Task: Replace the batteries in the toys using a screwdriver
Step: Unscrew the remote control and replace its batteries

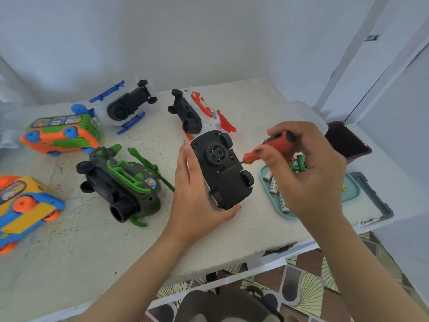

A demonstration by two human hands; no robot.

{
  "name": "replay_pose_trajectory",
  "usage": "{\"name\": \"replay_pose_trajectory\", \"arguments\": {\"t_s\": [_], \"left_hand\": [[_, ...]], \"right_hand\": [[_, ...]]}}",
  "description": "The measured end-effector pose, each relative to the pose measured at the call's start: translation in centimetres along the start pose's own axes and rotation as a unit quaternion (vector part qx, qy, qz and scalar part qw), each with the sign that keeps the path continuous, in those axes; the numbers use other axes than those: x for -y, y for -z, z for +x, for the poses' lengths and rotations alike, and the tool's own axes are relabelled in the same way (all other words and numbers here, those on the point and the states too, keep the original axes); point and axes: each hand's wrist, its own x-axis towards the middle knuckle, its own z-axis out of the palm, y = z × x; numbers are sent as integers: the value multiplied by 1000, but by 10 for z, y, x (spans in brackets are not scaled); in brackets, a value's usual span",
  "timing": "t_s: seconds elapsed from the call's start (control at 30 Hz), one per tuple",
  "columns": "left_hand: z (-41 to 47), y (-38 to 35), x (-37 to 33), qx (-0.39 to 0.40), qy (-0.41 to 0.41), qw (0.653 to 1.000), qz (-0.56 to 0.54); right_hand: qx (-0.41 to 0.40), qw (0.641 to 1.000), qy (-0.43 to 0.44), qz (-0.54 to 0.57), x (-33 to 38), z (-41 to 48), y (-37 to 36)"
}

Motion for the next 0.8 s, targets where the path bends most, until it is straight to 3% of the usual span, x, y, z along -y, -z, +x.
{"name": "replay_pose_trajectory", "arguments": {"t_s": [0.17,0.37,0.57,0.73,0.8], "left_hand": [[-5,2,-8,17,47,999,6],[-27,2,-31,-12,136,991,-12],[-48,3,-53,-48,166,985,7],[-74,1,-58,-131,145,980,30],[-79,4,-58,-163,150,975,20]], "right_hand": [[-59,989,-95,92,-6,0,8],[-60,934,-257,242,-19,2,21],[23,908,-344,238,-33,-2,25],[148,831,-432,317,-28,-13,22],[170,816,-445,326,-27,-18,20]]}}
